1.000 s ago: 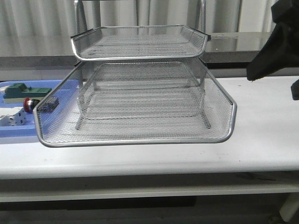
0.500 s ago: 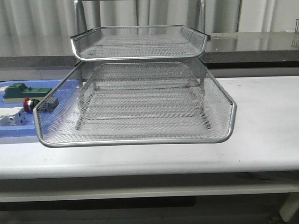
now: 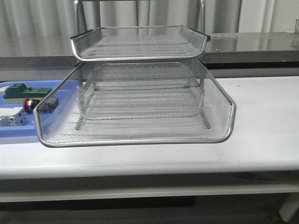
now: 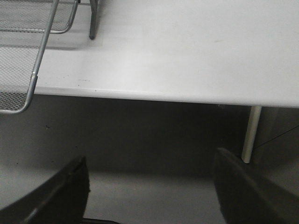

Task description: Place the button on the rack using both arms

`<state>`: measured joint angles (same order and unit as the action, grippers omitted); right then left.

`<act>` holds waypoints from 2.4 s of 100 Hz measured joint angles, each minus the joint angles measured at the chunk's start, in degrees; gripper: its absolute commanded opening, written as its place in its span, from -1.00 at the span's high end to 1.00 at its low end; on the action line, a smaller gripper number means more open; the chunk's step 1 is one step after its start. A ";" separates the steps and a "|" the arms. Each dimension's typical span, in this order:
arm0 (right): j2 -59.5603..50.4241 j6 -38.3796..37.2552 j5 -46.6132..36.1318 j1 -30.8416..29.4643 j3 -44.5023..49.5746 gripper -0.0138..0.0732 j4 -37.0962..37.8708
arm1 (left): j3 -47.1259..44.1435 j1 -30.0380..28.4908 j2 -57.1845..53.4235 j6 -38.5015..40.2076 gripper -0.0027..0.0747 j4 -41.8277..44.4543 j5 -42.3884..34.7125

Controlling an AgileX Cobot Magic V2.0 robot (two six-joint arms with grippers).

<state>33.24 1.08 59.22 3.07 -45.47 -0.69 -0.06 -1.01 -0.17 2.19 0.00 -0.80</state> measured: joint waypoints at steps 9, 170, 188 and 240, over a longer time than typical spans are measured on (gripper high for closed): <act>-0.85 0.00 1.06 0.00 -0.09 -0.05 0.08 | 0.00 0.00 0.00 0.00 0.98 0.00 0.00; -1.69 -0.09 2.39 0.00 -0.23 0.85 0.08 | 0.00 0.00 0.00 0.00 0.98 0.00 -0.97; -1.69 -0.09 2.39 0.00 -0.23 0.85 0.08 | 0.00 0.00 0.00 0.00 0.98 0.00 -5.17; -1.69 -0.09 2.39 -0.23 -0.23 0.85 0.08 | 23.86 0.00 17.43 0.00 0.98 -1.18 15.12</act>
<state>31.55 0.98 61.61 2.85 -45.70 -0.61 23.80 -1.01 17.25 2.19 -1.18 14.31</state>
